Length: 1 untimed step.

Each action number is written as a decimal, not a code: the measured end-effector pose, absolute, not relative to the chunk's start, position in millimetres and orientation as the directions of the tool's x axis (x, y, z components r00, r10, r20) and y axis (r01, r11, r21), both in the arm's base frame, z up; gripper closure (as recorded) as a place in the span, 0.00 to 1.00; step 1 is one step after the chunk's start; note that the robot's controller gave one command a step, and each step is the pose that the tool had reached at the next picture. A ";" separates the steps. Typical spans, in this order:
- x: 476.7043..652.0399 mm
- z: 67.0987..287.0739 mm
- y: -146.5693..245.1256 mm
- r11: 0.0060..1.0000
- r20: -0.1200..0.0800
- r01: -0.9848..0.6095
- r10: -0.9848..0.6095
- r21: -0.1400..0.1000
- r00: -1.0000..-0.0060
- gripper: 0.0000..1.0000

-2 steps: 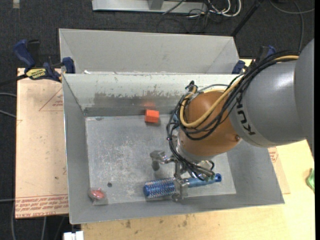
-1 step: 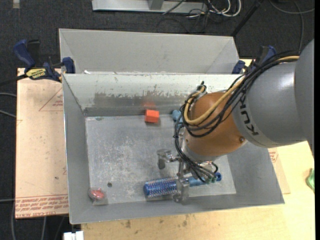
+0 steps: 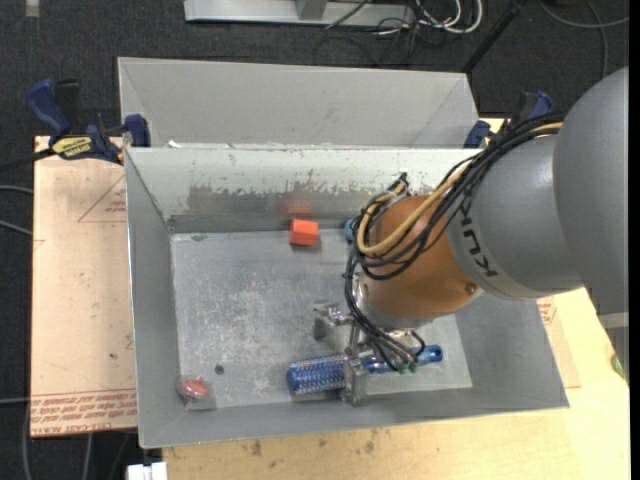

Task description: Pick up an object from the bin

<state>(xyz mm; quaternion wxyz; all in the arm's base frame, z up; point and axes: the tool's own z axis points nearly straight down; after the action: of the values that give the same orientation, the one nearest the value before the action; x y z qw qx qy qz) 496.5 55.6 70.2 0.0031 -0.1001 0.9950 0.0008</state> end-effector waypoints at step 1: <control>497.5 70.4 55.7 0.981 -0.009 -0.196 -0.196 0.002 -0.980 0.00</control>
Offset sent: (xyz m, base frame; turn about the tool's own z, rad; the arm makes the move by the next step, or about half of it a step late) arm 0.0000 0.0000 0.0000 0.0000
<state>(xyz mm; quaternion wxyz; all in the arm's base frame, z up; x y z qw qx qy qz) 497.5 55.7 70.4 0.0044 -0.0987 0.9951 0.0014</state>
